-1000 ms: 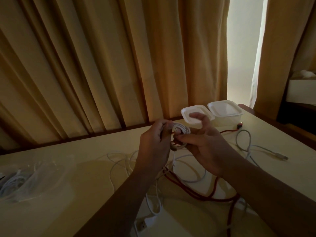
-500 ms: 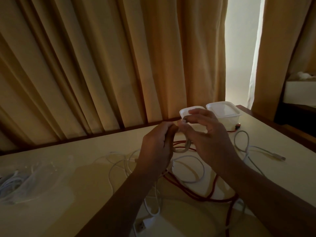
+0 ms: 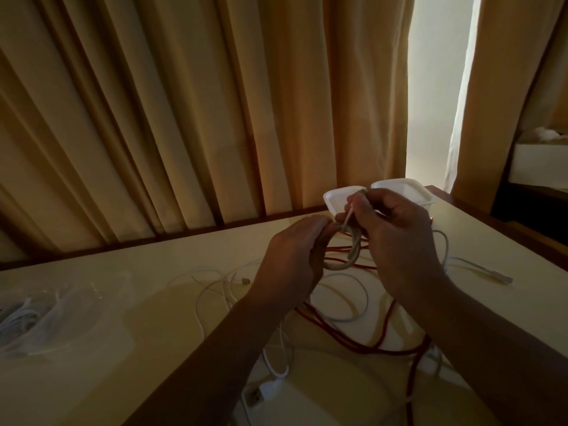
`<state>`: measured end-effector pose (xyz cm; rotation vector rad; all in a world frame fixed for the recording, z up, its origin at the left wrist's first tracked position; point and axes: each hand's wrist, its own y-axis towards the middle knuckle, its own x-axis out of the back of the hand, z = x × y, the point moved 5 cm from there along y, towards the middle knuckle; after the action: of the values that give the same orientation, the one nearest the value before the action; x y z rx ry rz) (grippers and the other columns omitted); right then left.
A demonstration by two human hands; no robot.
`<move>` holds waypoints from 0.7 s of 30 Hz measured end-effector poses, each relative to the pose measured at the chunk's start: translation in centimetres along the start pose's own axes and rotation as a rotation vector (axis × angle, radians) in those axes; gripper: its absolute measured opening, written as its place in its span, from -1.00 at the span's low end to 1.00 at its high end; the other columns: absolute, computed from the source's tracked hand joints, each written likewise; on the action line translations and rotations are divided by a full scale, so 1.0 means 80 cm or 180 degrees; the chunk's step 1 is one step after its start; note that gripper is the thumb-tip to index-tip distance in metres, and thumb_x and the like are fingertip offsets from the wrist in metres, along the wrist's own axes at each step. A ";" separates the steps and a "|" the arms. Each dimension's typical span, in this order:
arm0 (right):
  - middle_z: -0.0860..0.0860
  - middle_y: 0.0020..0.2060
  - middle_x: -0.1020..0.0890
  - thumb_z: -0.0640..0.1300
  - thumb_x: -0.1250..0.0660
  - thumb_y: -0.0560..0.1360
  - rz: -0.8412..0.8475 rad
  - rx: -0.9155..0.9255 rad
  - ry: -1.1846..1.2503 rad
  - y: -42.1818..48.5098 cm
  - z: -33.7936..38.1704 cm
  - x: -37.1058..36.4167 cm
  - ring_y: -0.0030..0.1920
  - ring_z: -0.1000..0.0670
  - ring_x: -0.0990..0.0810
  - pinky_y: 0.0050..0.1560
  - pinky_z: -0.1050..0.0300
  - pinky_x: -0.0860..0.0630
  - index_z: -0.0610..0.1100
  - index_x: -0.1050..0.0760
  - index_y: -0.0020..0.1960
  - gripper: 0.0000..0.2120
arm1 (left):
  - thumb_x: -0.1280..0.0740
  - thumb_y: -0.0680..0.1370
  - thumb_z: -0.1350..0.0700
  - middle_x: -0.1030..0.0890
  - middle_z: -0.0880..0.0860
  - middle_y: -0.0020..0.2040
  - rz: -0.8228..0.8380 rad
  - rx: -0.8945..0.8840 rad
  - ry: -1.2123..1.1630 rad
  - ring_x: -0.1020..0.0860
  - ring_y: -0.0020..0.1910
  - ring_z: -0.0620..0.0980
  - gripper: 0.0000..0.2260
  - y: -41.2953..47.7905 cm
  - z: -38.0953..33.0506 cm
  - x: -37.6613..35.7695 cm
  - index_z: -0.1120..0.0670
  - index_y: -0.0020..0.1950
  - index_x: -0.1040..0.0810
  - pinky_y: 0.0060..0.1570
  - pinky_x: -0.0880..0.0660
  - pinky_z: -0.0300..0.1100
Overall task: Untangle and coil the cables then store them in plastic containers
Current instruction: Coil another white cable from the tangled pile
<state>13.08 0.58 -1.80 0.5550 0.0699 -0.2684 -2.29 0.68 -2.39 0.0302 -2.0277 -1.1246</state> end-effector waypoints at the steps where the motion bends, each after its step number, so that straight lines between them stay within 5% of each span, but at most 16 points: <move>1: 0.07 -0.21 -0.73 -0.10 -0.33 0.61 -0.0064 -0.0212 0.0151 0.001 -0.006 0.002 -0.15 0.11 -0.73 -0.20 0.30 -0.61 0.01 -0.62 -0.03 -0.90 | -0.35 0.65 0.16 -0.62 -0.10 0.02 0.0072 -0.0051 0.0049 -0.49 -0.04 -0.27 -0.85 -0.002 -0.001 -0.002 0.08 0.21 -0.61 -0.03 -0.37 -0.49; 3: 0.04 -0.18 -0.73 -0.09 -0.33 0.61 -0.0122 -0.0673 0.0321 0.001 -0.015 0.003 -0.16 0.06 -0.75 -0.15 0.16 -0.66 -0.07 -0.64 0.05 -0.88 | -0.34 0.65 0.15 -0.64 -0.04 0.05 0.0193 -0.0160 0.0152 -0.50 -0.01 -0.25 -0.83 -0.005 -0.001 -0.009 0.08 0.24 -0.59 -0.01 -0.40 -0.42; 5: 0.05 -0.18 -0.72 -0.05 -0.35 0.61 -0.0031 -0.0651 -0.0162 0.004 -0.020 0.007 -0.20 0.11 -0.73 -0.21 0.25 -0.64 -0.10 -0.65 0.09 -0.83 | -0.30 0.65 0.11 -0.65 0.00 0.05 0.0173 -0.0261 0.0211 -0.53 -0.02 -0.20 -0.82 -0.007 -0.004 -0.012 0.09 0.22 -0.58 -0.05 -0.47 -0.36; 7: 0.07 -0.20 -0.71 0.01 -0.38 0.58 0.0308 -0.0541 -0.0836 0.007 -0.021 0.004 -0.23 0.16 -0.71 -0.26 0.33 -0.60 -0.06 -0.66 0.06 -0.83 | -0.23 0.66 0.07 -0.65 0.00 0.02 0.0076 -0.0367 0.0247 -0.54 -0.03 -0.18 -0.79 -0.008 -0.007 -0.012 0.10 0.19 -0.58 -0.08 -0.51 -0.32; 9: 0.03 -0.16 -0.73 0.02 -0.43 0.54 0.0665 -0.0785 -0.0928 0.008 -0.030 0.000 -0.21 0.11 -0.73 -0.16 0.20 -0.67 -0.07 -0.66 0.09 -0.79 | -0.21 0.67 0.06 -0.65 0.01 0.01 -0.0013 -0.0430 0.0231 -0.56 -0.04 -0.15 -0.78 -0.010 -0.007 -0.012 0.11 0.17 -0.59 -0.08 -0.54 -0.26; 13: 0.00 -0.17 -0.73 0.04 -0.48 0.47 0.0853 -0.1012 -0.0815 0.012 -0.032 0.001 -0.22 0.07 -0.74 -0.07 0.05 -0.70 -0.05 -0.63 0.05 -0.77 | -0.23 0.68 0.06 -0.66 0.02 0.02 -0.0178 -0.0444 0.0233 -0.56 -0.03 -0.19 -0.79 -0.011 -0.008 -0.011 0.12 0.15 -0.60 -0.04 -0.48 -0.38; 18: 0.04 -0.22 -0.73 0.11 -0.27 0.62 0.1236 -0.0773 -0.1019 0.006 -0.025 -0.007 -0.15 0.08 -0.72 0.07 -0.04 -0.67 0.00 -0.69 -0.01 -0.72 | -0.30 0.66 0.01 -0.58 -0.22 -0.10 -0.0287 0.0379 -0.0171 -0.60 -0.07 -0.34 -0.89 -0.007 0.005 -0.003 -0.03 0.17 -0.48 -0.17 -0.54 -0.43; 21: 0.03 -0.18 -0.73 0.05 -0.33 0.60 0.1675 -0.0796 -0.0912 0.000 -0.025 -0.013 -0.08 0.05 -0.71 0.14 -0.11 -0.64 -0.01 -0.69 0.03 -0.80 | -0.37 0.63 0.07 -0.59 -0.17 -0.10 -0.0506 0.0649 -0.0378 -0.61 -0.06 -0.27 -0.89 -0.006 0.015 0.009 0.03 0.12 -0.52 -0.18 -0.54 -0.41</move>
<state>12.09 1.93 -3.36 0.2666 -0.3145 0.1750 -3.74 0.98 -2.62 0.2365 -2.2726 -1.0319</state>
